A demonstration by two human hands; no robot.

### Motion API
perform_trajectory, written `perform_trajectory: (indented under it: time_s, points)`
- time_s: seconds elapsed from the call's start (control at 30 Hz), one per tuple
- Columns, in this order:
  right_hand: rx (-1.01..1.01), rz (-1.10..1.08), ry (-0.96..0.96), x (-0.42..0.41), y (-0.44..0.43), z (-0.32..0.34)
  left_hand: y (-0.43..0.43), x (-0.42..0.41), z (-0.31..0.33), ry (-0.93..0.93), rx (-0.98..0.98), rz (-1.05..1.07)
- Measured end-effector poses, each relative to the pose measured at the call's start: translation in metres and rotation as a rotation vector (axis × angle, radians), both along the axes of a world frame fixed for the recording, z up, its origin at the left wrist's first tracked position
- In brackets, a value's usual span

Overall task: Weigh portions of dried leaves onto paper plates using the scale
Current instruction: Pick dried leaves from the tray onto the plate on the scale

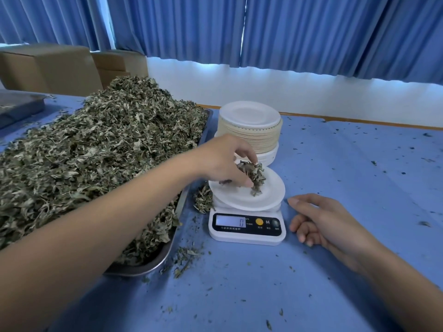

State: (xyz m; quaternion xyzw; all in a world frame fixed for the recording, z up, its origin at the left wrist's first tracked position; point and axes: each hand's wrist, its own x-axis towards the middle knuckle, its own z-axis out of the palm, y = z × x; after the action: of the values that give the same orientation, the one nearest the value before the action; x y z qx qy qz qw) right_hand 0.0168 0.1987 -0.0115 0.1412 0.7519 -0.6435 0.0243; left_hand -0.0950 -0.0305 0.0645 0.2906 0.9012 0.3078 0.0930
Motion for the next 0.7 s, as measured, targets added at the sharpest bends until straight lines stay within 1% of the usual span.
perform_trajectory:
  time_s: [0.07, 0.1, 0.13, 0.17, 0.2, 0.23, 0.27, 0.33, 0.4, 0.47, 0.7]
  points:
    - [0.008, -0.001, 0.004, 0.001, -0.001, 0.001, -0.018, 0.004, 0.012, -0.133, 0.085, 0.034]
    - [0.009, -0.001, 0.004, 0.002, -0.001, 0.001, -0.028, 0.004, 0.016, -0.15, 0.138, 0.074]
    - [0.01, -0.003, 0.004, 0.002, -0.002, 0.002, -0.037, 0.003, 0.02, -0.115, 0.173, 0.128]
    - [0.013, -0.004, 0.003, 0.002, -0.002, 0.002, -0.046, 0.002, 0.021, -0.039, 0.164, 0.198]
    - [0.015, -0.006, 0.002, 0.002, -0.002, 0.002, -0.054, -0.001, 0.022, 0.049, 0.104, 0.272]
    - [0.018, -0.007, 0.001, 0.002, -0.003, 0.002, -0.063, -0.003, 0.021, 0.113, 0.004, 0.338]
    - [0.022, -0.007, 0.0, 0.002, -0.003, 0.002, -0.071, -0.005, 0.018, 0.133, -0.105, 0.387]
    - [0.033, -0.005, -0.001, 0.002, -0.003, 0.002, -0.082, -0.007, 0.012, 0.083, -0.293, 0.431]
    - [0.038, -0.005, 0.0, 0.001, -0.002, 0.002, -0.086, -0.008, 0.006, 0.041, -0.44, 0.429]
    - [0.039, -0.004, -0.003, 0.001, -0.002, 0.001, -0.084, -0.009, 0.001, 0.045, -0.512, 0.424]
    - [0.051, 0.002, -0.011, 0.001, -0.001, 0.0, -0.075, -0.013, -0.011, 0.153, -0.657, 0.404]
